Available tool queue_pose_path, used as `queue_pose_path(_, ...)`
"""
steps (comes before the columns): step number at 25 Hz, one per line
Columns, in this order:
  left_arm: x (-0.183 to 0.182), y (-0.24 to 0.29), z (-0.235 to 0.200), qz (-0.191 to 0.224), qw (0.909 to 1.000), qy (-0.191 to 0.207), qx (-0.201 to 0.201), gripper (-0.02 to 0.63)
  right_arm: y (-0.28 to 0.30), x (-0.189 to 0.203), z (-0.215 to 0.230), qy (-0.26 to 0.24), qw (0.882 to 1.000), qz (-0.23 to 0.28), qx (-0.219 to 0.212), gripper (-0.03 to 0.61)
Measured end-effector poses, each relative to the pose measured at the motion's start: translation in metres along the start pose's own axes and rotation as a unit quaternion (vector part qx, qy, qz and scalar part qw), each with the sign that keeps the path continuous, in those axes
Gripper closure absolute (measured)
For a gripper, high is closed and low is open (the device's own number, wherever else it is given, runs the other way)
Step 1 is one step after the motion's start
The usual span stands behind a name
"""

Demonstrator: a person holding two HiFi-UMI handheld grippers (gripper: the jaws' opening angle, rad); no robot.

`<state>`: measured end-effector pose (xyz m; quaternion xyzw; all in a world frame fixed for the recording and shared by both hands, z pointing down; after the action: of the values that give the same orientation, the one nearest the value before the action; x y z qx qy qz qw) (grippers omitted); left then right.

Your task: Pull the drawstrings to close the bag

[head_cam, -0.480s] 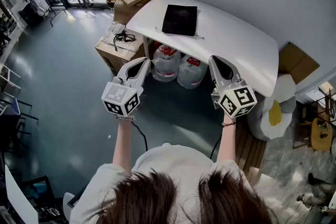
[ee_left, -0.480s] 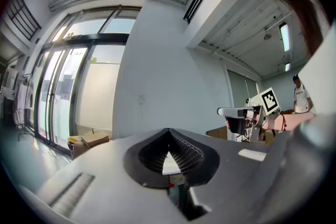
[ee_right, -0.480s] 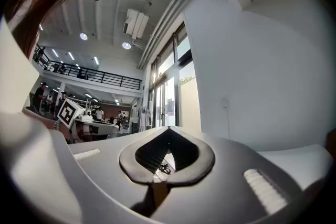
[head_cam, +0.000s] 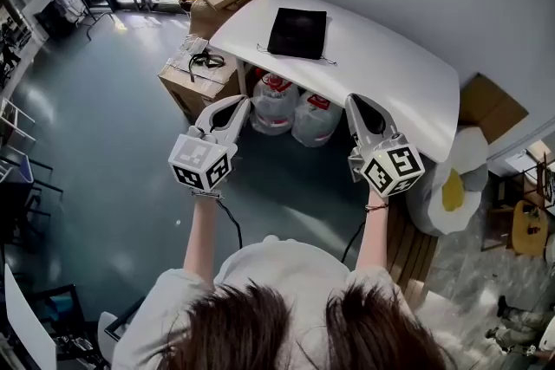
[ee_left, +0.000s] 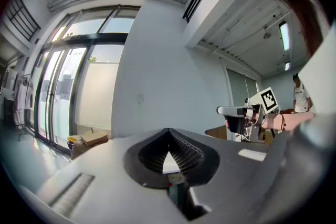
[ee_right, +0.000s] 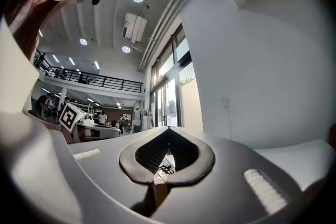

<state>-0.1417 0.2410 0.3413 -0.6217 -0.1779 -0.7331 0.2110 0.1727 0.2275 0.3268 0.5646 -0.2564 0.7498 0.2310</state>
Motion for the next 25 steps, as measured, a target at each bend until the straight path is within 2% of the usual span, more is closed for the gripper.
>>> queue_pose_path(8, 0.002, -0.007, 0.017, -0.011, 0.9999, 0.001, -0.011, 0.620, -0.009, -0.001, 0.006, 0.014, 1.000, 0.002, -0.010, 0.566)
queue_pose_path(13, 0.008, -0.010, 0.018, -0.018, 0.9994, -0.012, -0.025, 0.620, -0.004, -0.001, 0.009, 0.023, 1.000, 0.004, -0.016, 0.566)
queue_pose_path(18, 0.010, 0.001, 0.006, -0.021, 0.9989, -0.005, -0.042, 0.620, 0.010, -0.004, 0.024, 0.041, 0.999, 0.017, -0.009, 0.566)
queue_pose_path(25, 0.027, 0.028, -0.028, -0.014, 0.9984, -0.021, -0.051, 0.620, 0.050, 0.005, 0.038, 0.038, 0.999, 0.010, -0.005, 0.566)
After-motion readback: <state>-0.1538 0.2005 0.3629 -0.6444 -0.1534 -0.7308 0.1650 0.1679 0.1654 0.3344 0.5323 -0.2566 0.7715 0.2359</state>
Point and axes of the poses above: the fingertips, and each gripper's own axes: y forward along the fingers, z to its right, x out of its underside, the point moved 9 cm from there along -y, backward along the fingers, and after that the axes turned 10 degrees about y, right-handed, at the moved point
